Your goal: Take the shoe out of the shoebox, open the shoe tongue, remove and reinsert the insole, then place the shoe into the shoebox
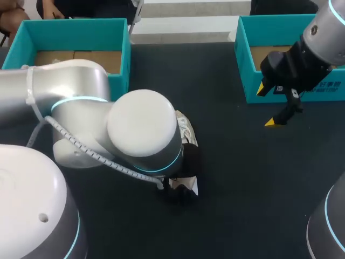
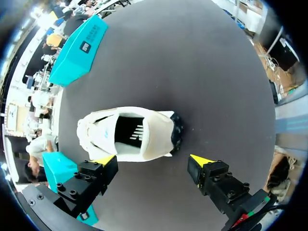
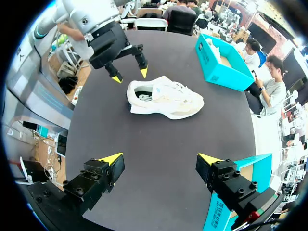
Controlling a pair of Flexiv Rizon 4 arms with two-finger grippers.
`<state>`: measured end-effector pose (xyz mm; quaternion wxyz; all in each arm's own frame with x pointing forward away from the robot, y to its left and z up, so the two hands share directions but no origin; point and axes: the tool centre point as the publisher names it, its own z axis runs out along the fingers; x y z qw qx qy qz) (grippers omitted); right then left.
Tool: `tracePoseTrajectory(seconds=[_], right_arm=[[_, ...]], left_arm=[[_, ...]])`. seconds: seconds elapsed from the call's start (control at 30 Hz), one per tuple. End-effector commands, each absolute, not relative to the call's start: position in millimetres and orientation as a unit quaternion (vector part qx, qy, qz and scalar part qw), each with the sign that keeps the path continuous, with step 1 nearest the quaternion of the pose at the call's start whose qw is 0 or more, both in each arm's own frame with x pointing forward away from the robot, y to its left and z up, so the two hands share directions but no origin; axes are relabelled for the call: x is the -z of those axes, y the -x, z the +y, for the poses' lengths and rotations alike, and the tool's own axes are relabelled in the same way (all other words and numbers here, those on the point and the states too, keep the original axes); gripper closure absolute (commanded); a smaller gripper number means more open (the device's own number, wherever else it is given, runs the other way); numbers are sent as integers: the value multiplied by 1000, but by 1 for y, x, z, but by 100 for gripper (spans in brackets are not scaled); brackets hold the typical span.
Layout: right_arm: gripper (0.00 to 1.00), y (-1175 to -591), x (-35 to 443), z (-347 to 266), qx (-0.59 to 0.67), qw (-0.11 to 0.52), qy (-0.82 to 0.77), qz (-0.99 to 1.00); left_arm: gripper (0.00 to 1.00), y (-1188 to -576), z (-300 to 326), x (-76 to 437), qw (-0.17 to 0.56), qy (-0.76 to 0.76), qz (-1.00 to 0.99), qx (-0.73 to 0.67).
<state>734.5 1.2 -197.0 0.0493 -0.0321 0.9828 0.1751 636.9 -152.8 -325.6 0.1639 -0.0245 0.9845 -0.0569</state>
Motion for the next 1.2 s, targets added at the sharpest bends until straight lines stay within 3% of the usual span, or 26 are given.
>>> tracePoseTrajectory(seconds=[0.03,0.9,0.97,1.2], right_arm=[[0,-735,198,2,-175,49,32,983],[0,-735,198,2,-175,49,32,983],[0,-735,198,2,-175,49,32,983],[0,-735,198,2,-175,49,32,983]], left_arm=[[2,-636,-162,343,149,82,982,83],[0,-635,-187,396,119,-11,990,78],[2,-636,-189,395,122,-8,990,77],[22,-636,-183,397,108,0,992,58]])
